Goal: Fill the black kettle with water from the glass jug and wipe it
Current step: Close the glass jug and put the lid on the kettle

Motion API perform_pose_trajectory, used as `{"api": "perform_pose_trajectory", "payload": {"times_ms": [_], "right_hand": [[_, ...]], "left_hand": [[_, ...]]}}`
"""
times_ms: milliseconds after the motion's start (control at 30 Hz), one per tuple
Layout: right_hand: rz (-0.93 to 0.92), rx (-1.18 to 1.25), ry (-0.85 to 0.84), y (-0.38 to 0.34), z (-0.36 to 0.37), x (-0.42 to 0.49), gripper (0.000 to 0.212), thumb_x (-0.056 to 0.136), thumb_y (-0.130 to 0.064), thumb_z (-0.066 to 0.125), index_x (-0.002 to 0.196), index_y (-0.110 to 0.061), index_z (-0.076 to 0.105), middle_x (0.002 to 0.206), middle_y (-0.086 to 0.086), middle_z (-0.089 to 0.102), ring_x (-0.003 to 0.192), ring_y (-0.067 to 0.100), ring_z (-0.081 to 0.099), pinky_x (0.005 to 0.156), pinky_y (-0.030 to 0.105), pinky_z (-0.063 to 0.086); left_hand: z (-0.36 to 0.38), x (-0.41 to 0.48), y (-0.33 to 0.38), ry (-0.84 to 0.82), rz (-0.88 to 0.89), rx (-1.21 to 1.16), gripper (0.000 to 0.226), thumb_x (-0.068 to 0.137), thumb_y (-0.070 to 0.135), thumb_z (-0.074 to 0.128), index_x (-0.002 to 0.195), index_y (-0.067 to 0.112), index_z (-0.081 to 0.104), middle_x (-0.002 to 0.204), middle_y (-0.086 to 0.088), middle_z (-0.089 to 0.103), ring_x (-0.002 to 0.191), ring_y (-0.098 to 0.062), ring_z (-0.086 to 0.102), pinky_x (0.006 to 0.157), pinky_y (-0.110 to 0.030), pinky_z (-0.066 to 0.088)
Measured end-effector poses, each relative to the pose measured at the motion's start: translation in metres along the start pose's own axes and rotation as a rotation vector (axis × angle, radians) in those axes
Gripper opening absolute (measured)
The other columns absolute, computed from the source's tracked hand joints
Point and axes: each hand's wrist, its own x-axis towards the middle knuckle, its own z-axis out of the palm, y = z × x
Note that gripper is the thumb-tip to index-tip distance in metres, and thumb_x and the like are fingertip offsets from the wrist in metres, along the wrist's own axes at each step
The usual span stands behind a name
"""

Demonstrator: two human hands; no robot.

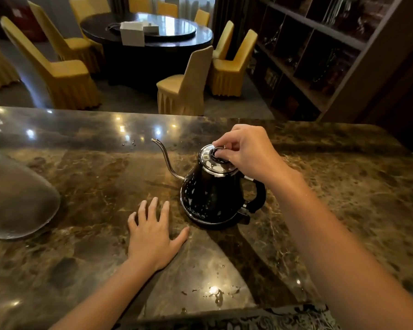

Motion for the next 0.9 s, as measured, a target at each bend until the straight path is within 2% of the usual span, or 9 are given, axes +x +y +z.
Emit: {"api": "perform_pose_trajectory", "payload": {"times_ms": [133, 233, 367, 467, 567, 667, 733, 800, 900], "right_hand": [[-0.028, 0.036, 0.081, 0.007, 0.011, -0.002, 0.023, 0.082, -0.017, 0.083, 0.104, -0.015, 0.08, 0.085, -0.003, 0.06, 0.077, 0.011, 0.056, 0.066, 0.013, 0.039], [-0.026, 0.064, 0.108, 0.01, 0.018, -0.005, 0.022, 0.082, -0.014, 0.083, 0.103, -0.014, 0.08, 0.085, -0.002, 0.059, 0.077, 0.012, 0.056, 0.066, 0.007, 0.036], [-0.04, 0.071, 0.057, 0.011, 0.014, -0.003, 0.026, 0.083, -0.017, 0.082, 0.109, -0.014, 0.079, 0.088, 0.001, 0.06, 0.079, 0.013, 0.055, 0.07, 0.016, 0.041], [-0.039, 0.115, 0.064, 0.011, 0.01, -0.016, 0.039, 0.087, -0.022, 0.079, 0.125, -0.019, 0.072, 0.092, 0.001, 0.062, 0.077, 0.011, 0.052, 0.075, 0.021, 0.043], [0.015, 0.214, 0.229, 0.017, 0.008, -0.05, 0.043, 0.09, -0.023, 0.074, 0.133, -0.02, 0.066, 0.095, -0.004, 0.062, 0.069, 0.001, 0.05, 0.073, 0.006, 0.043], [0.134, 0.169, 0.354, 0.03, 0.008, -0.094, 0.027, 0.091, -0.02, 0.072, 0.118, -0.015, 0.074, 0.091, -0.001, 0.067, 0.07, 0.001, 0.05, 0.071, 0.0, 0.038], [0.251, 0.113, 0.329, 0.045, 0.01, -0.129, 0.022, 0.093, -0.02, 0.07, 0.113, -0.015, 0.075, 0.094, -0.002, 0.067, 0.077, 0.003, 0.053, 0.072, -0.001, 0.037], [0.37, 0.082, 0.224, 0.062, 0.011, -0.165, 0.026, 0.095, -0.023, 0.067, 0.119, -0.015, 0.072, 0.1, -0.005, 0.065, 0.086, 0.005, 0.056, 0.075, 0.004, 0.039], [0.561, -0.005, -0.003, 0.084, 0.014, -0.218, 0.035, 0.099, -0.03, 0.062, 0.132, -0.018, 0.065, 0.124, 0.001, 0.063, 0.115, 0.017, 0.058, 0.096, 0.026, 0.045]], "left_hand": [[0.003, 0.001, 0.001, 0.014, -0.015, -0.002, 0.091, 0.082, 0.081, 0.027, 0.15, 0.022, 0.039, 0.158, -0.011, 0.033, 0.147, -0.034, 0.02, 0.112, -0.054, 0.024], [0.003, 0.001, 0.002, 0.02, -0.026, 0.0, 0.091, 0.082, 0.082, 0.026, 0.15, 0.023, 0.039, 0.158, -0.011, 0.033, 0.148, -0.034, 0.02, 0.112, -0.054, 0.023], [-0.001, 0.0, 0.005, 0.018, -0.04, 0.013, 0.093, 0.081, 0.082, 0.02, 0.152, 0.023, 0.036, 0.159, -0.01, 0.031, 0.148, -0.032, 0.018, 0.114, -0.052, 0.022], [-0.005, -0.004, 0.009, -0.013, -0.058, -0.002, 0.091, 0.083, 0.08, 0.021, 0.152, 0.023, 0.034, 0.16, -0.01, 0.029, 0.149, -0.033, 0.017, 0.115, -0.052, 0.02], [-0.01, -0.013, 0.025, -0.021, -0.081, -0.054, 0.073, 0.091, 0.066, 0.037, 0.148, 0.02, 0.04, 0.156, -0.014, 0.034, 0.144, -0.036, 0.024, 0.114, -0.053, 0.024], [-0.016, -0.032, 0.049, 0.004, 0.023, -0.114, 0.06, 0.09, 0.052, 0.055, 0.138, 0.015, 0.051, 0.143, -0.013, 0.049, 0.13, -0.035, 0.039, 0.104, -0.05, 0.037], [-0.017, -0.044, 0.07, -0.023, 0.142, -0.121, 0.06, 0.088, 0.05, 0.059, 0.137, 0.015, 0.053, 0.138, -0.012, 0.053, 0.124, -0.034, 0.045, 0.099, -0.048, 0.042], [-0.014, -0.056, 0.092, -0.047, 0.246, -0.124, 0.056, 0.086, 0.049, 0.062, 0.13, 0.015, 0.057, 0.129, -0.012, 0.057, 0.115, -0.035, 0.051, 0.09, -0.047, 0.046], [-0.005, -0.07, 0.125, -0.067, 0.361, -0.136, 0.053, 0.084, 0.049, 0.064, 0.125, 0.016, 0.06, 0.126, -0.011, 0.059, 0.113, -0.036, 0.052, 0.088, -0.048, 0.046]]}}
